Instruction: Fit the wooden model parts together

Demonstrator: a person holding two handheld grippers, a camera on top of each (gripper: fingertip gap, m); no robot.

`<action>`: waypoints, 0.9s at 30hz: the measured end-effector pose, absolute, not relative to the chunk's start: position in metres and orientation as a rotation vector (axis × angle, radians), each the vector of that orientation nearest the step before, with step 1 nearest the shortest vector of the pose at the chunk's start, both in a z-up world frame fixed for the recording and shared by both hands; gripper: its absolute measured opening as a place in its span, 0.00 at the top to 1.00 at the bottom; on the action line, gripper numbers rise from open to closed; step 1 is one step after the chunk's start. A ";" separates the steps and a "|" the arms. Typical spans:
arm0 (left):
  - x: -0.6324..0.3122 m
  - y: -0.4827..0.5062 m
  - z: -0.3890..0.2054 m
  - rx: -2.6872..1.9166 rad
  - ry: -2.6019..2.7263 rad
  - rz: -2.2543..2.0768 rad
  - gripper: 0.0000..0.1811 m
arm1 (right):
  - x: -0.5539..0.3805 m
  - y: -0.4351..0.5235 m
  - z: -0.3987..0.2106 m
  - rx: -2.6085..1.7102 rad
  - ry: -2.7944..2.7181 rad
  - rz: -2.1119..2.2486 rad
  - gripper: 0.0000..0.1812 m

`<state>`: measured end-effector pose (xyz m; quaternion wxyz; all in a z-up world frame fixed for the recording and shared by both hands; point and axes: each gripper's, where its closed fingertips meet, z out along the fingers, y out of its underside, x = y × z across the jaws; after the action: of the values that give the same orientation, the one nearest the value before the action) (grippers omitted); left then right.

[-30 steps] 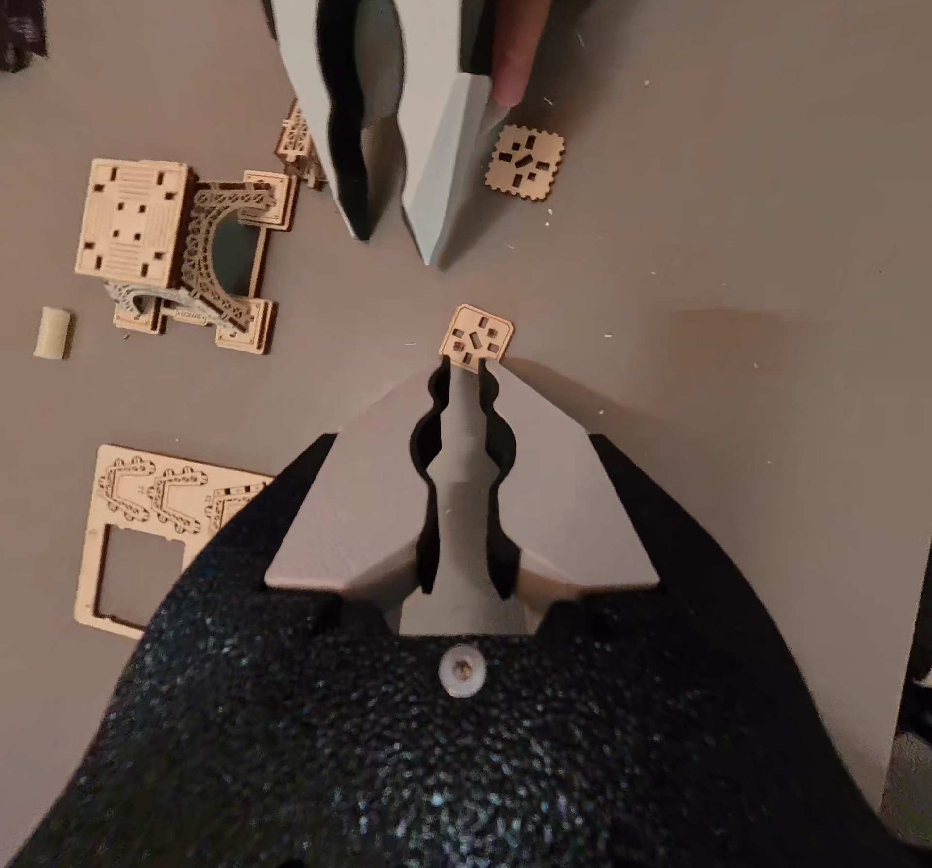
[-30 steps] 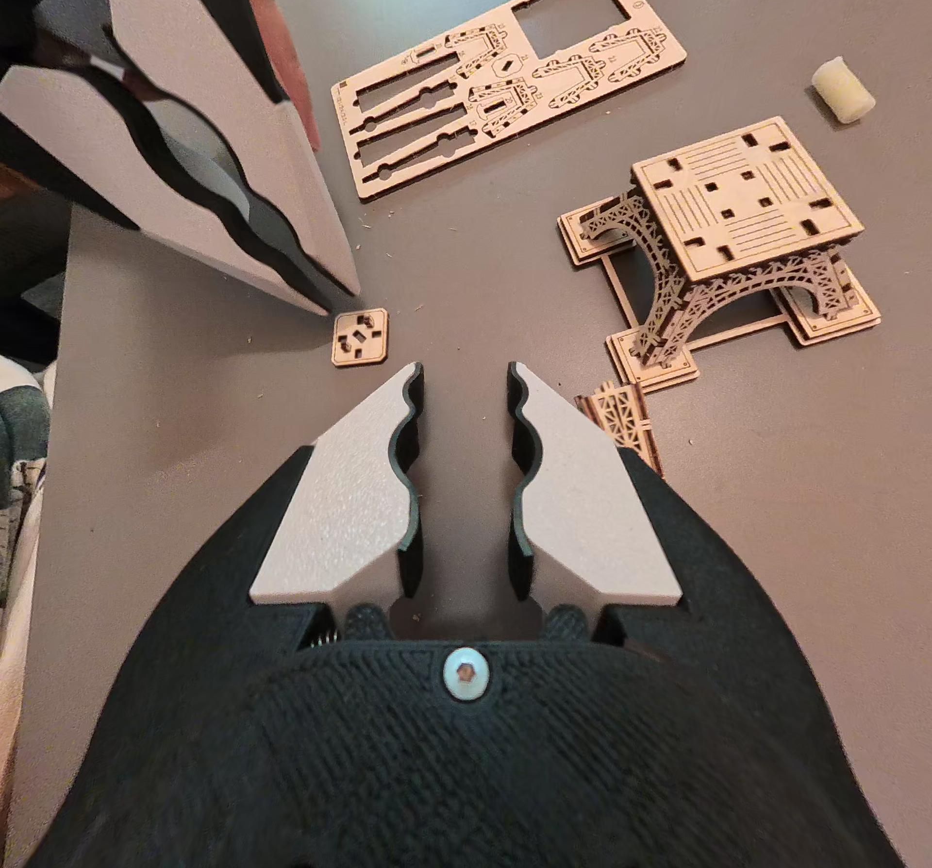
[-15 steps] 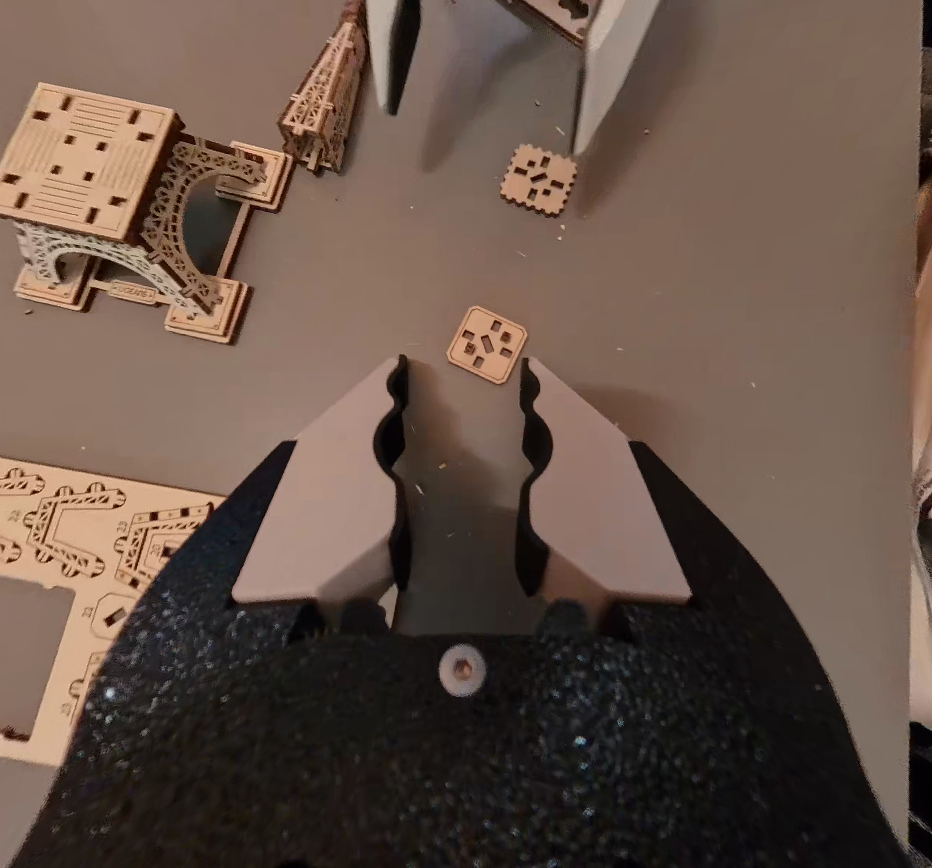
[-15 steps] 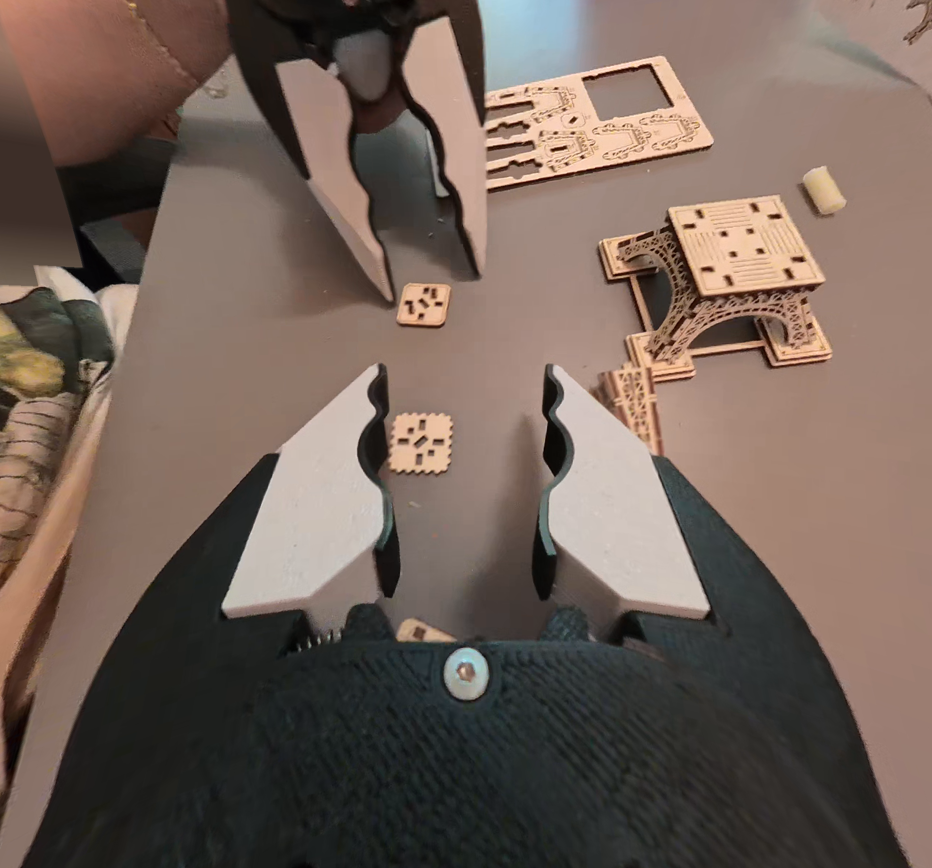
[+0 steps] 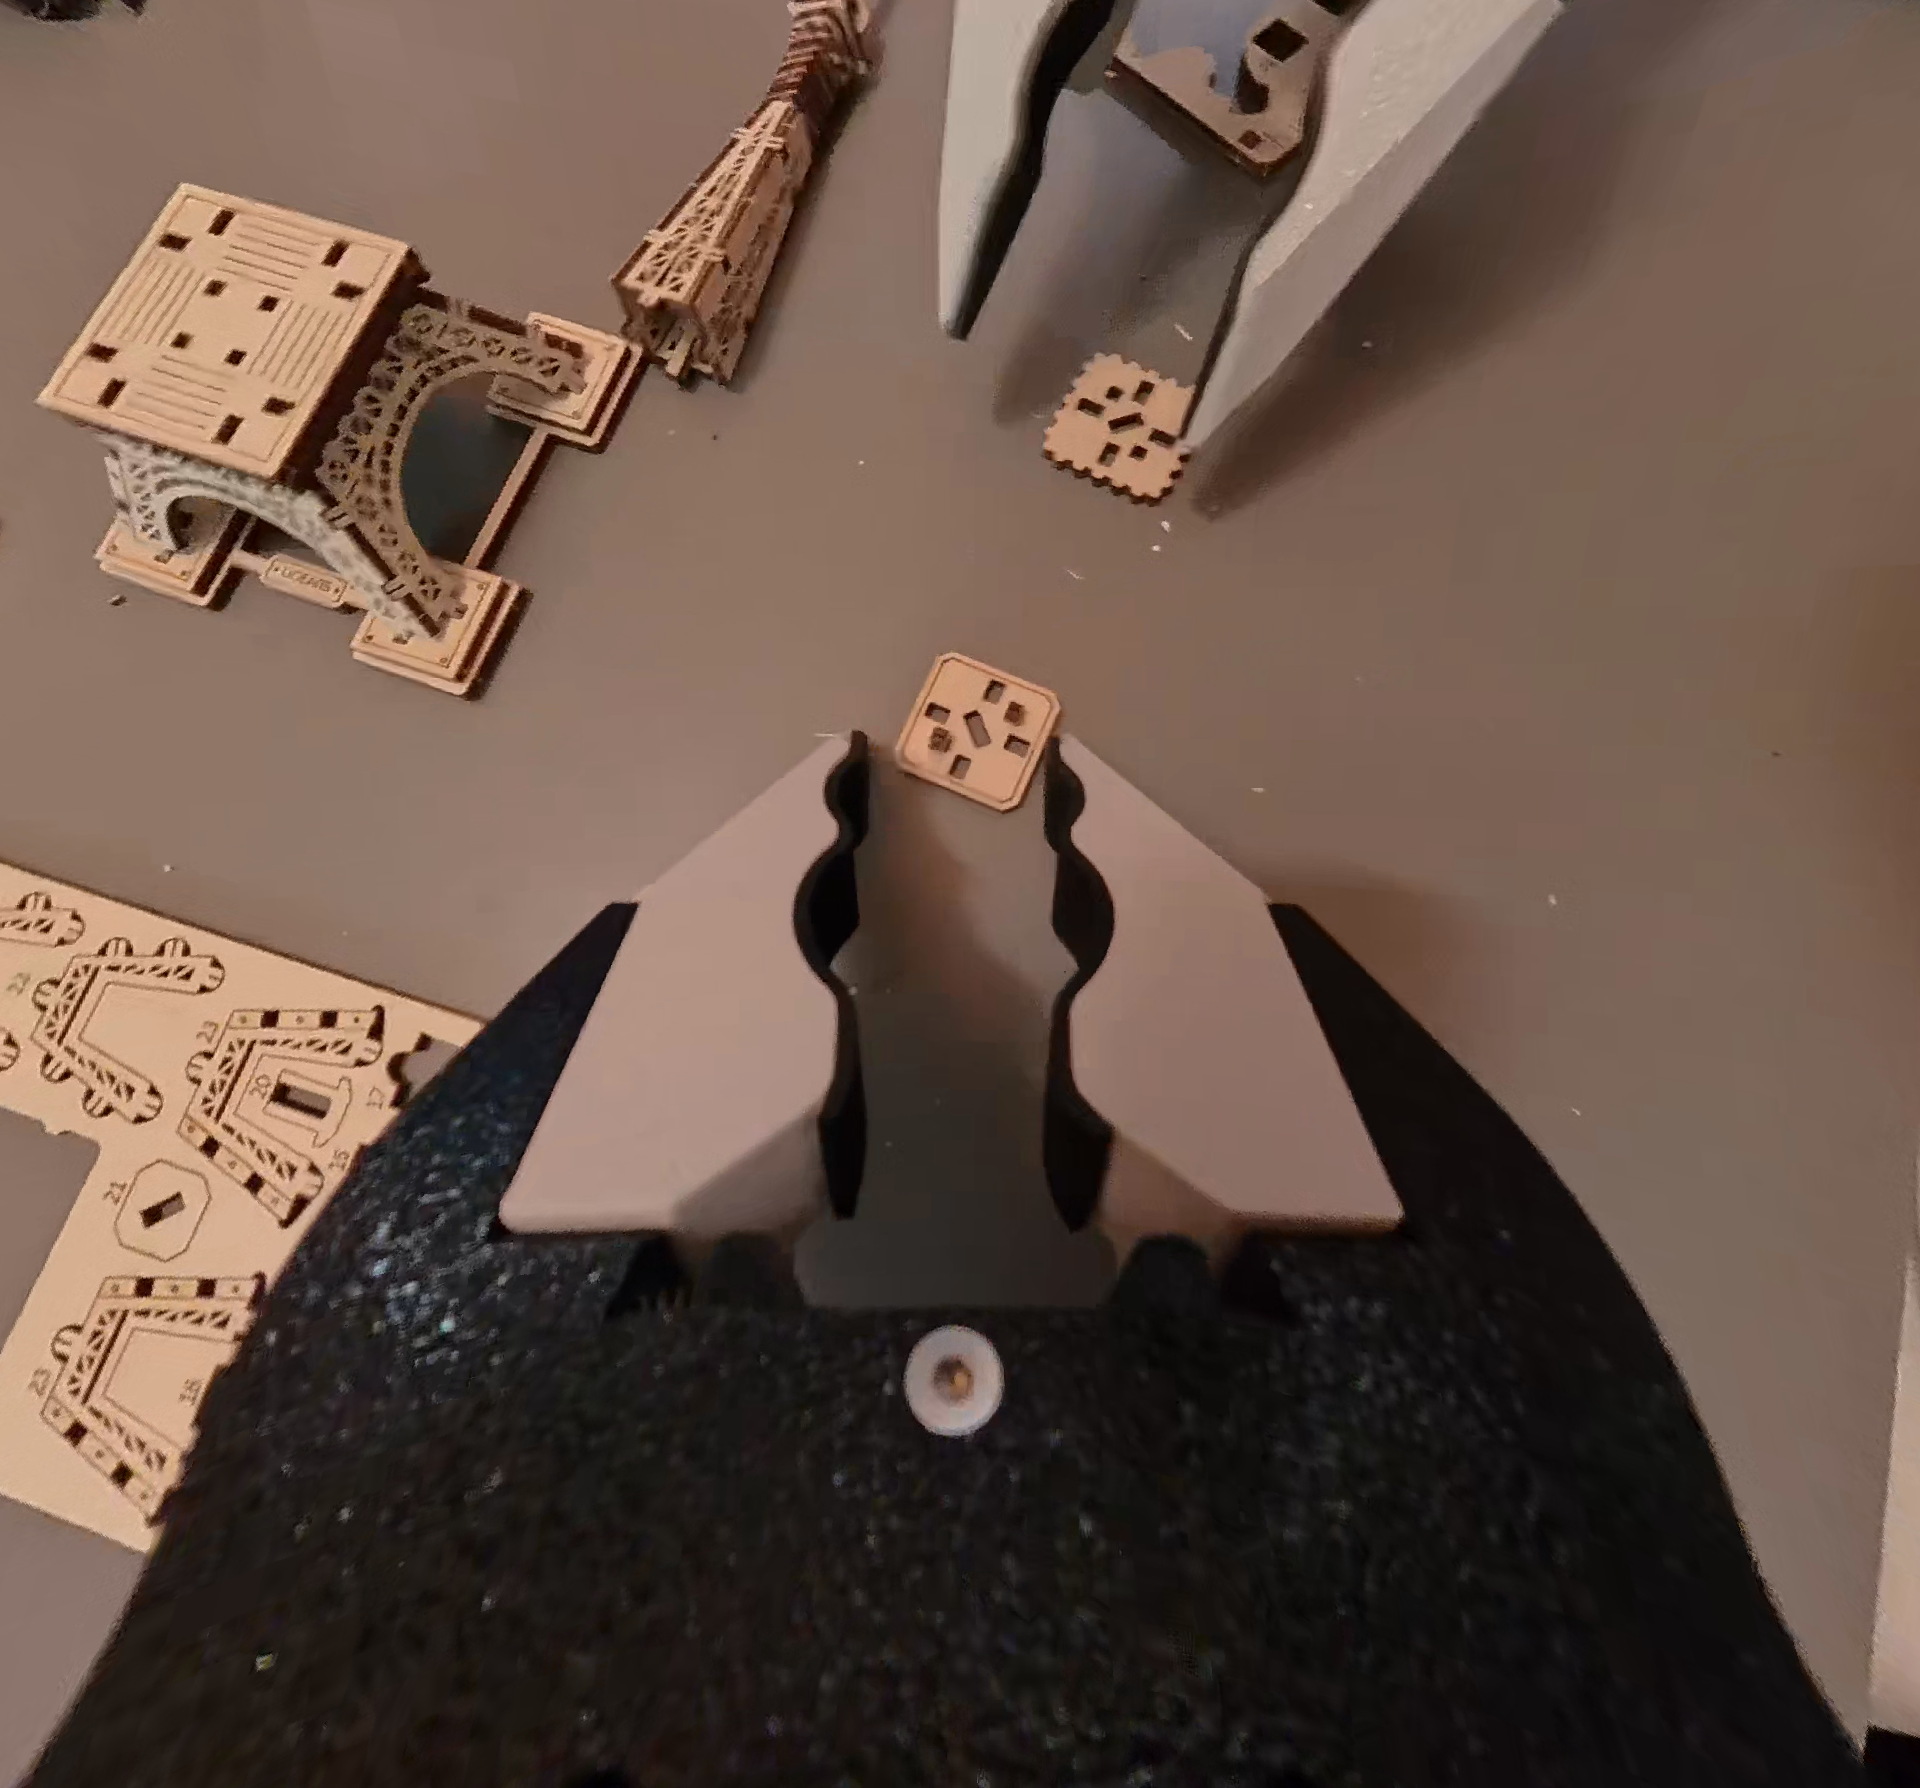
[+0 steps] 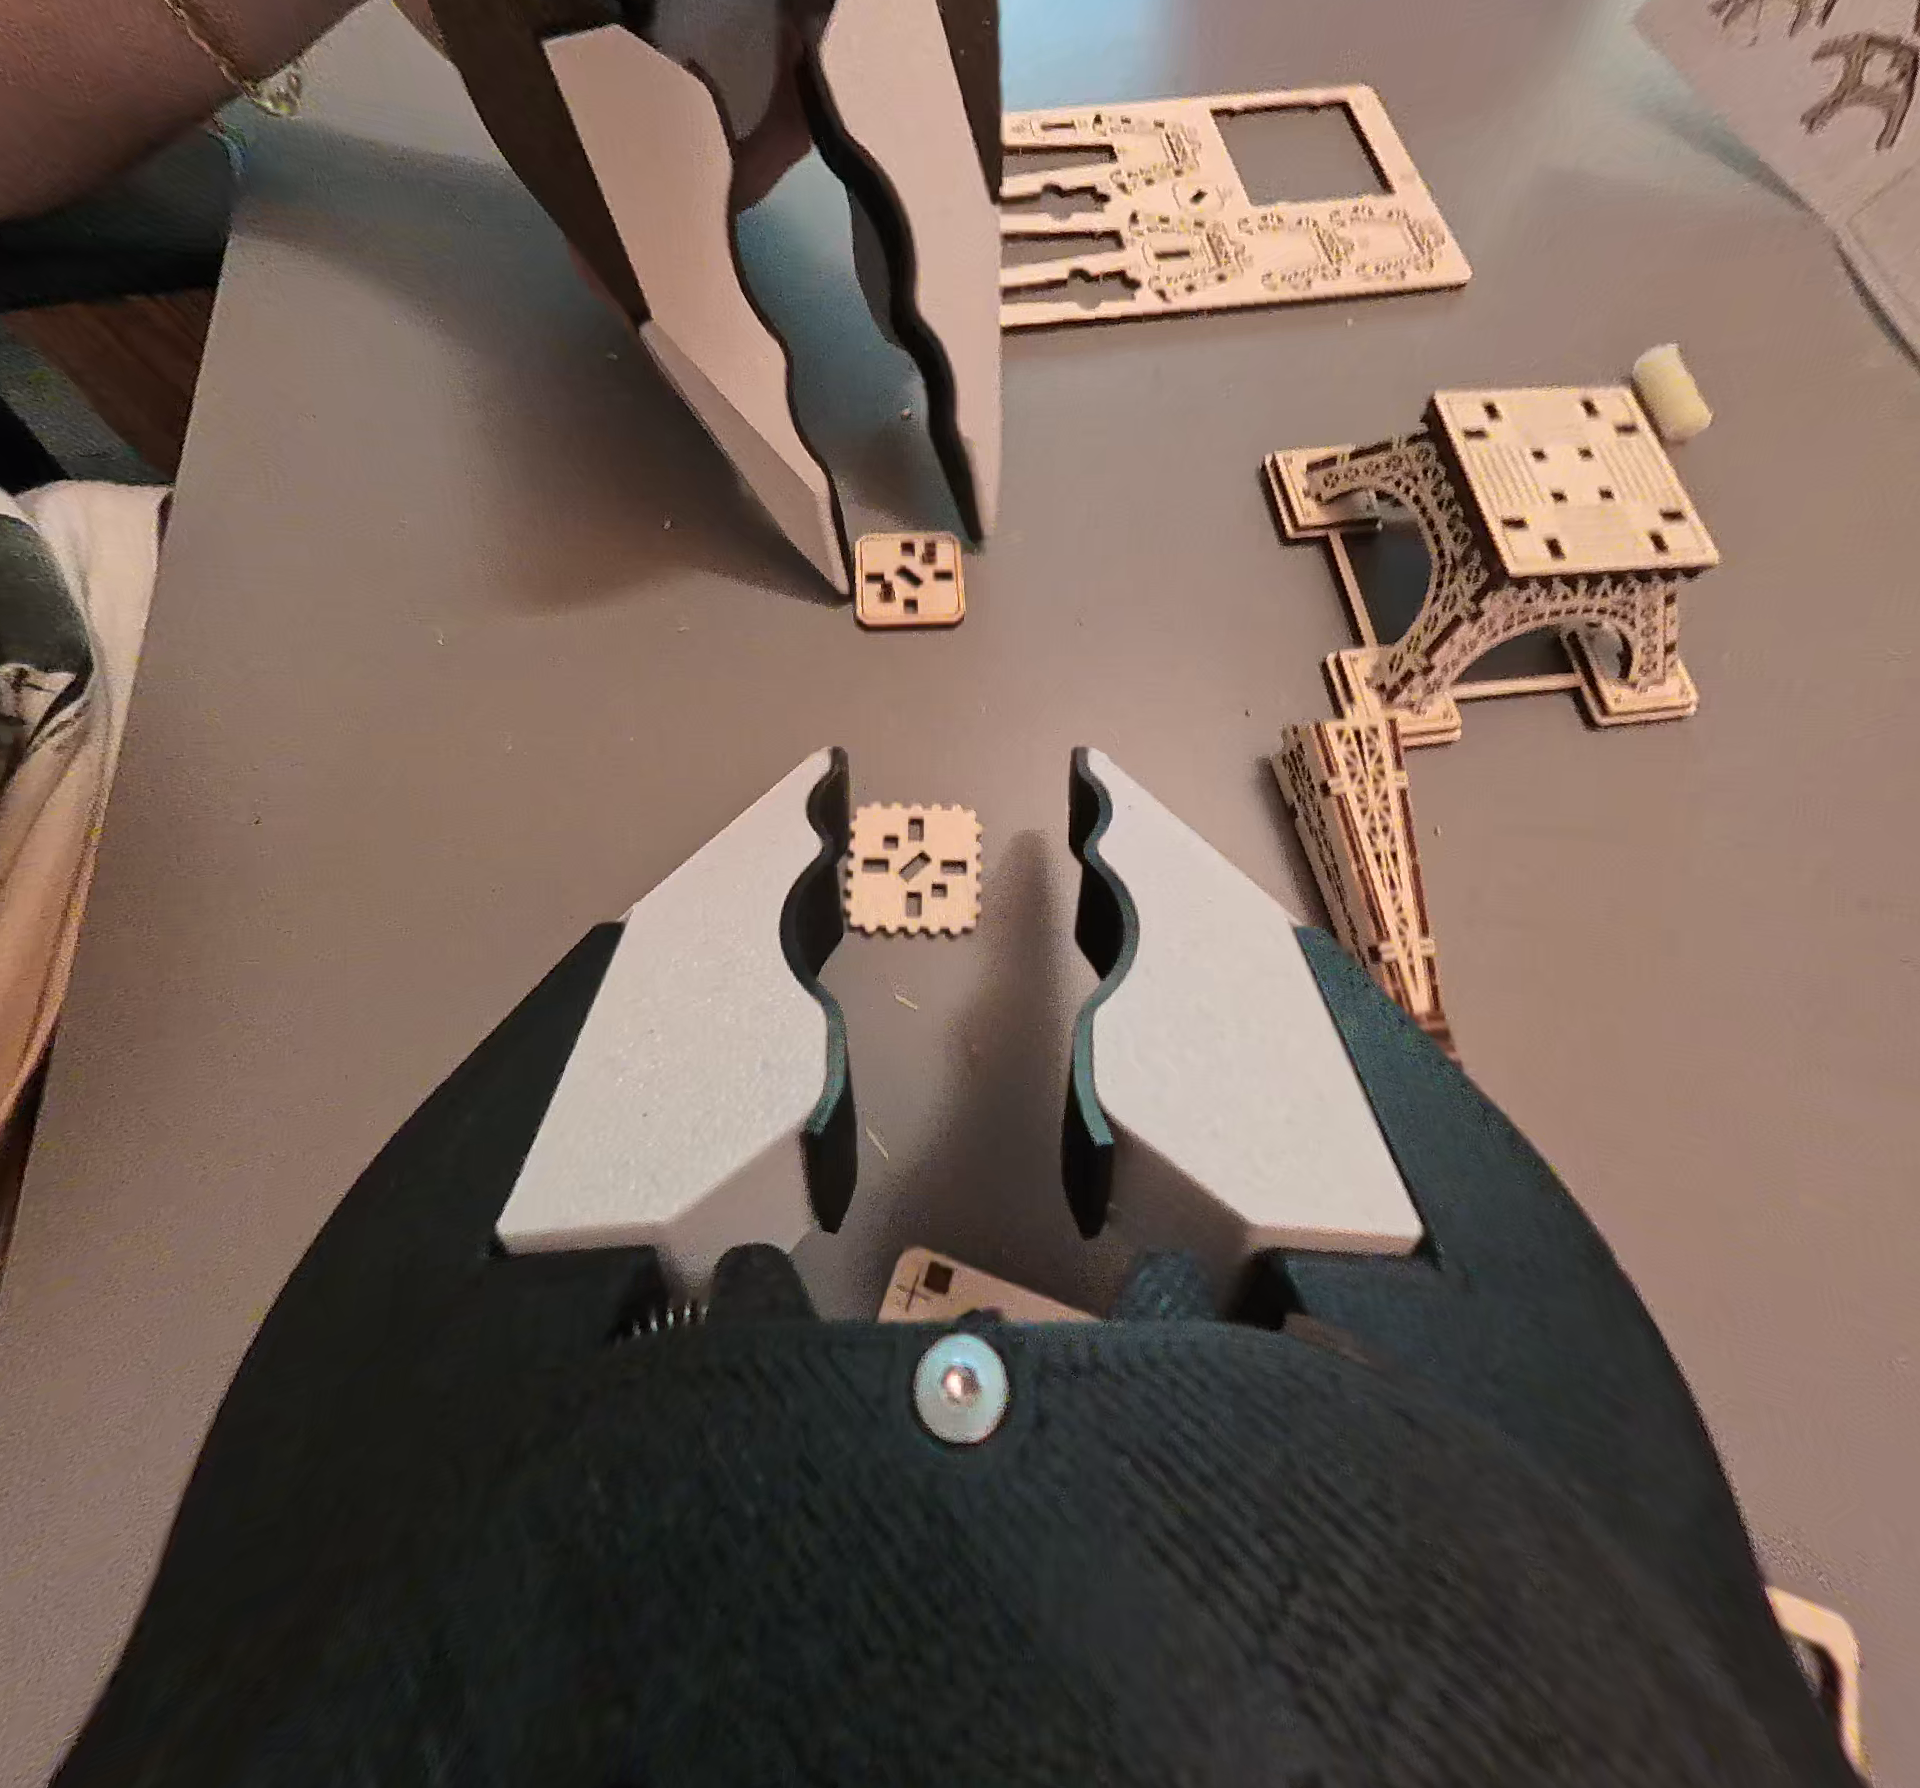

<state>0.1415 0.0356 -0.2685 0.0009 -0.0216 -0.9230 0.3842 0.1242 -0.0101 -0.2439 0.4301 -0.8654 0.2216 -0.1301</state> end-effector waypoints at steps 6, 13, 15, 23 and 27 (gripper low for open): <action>0.152 0.047 -0.257 -0.054 -2.865 1.294 0.86 | 0.127 0.002 -0.240 -2.159 0.545 -0.390 0.82; 0.149 0.044 -0.234 -0.131 -2.749 1.397 0.96 | 0.126 0.024 -0.243 -2.130 0.575 -0.352 0.83; 0.152 0.041 -0.238 -0.189 -2.778 1.343 0.96 | 0.129 0.030 -0.243 -2.115 0.603 -0.346 0.83; 0.152 0.036 -0.250 -0.306 -2.738 1.240 0.96 | 0.135 0.034 -0.257 -2.160 0.653 -0.357 0.83; 0.147 0.034 -0.253 -0.337 -2.700 1.240 0.97 | 0.137 0.036 -0.262 -2.192 0.643 -0.362 0.84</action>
<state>0.1475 0.0338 -0.2534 0.0756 -0.1124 -0.9004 0.4135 0.1369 0.0359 -0.2616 0.4027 -0.8675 0.2545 -0.1433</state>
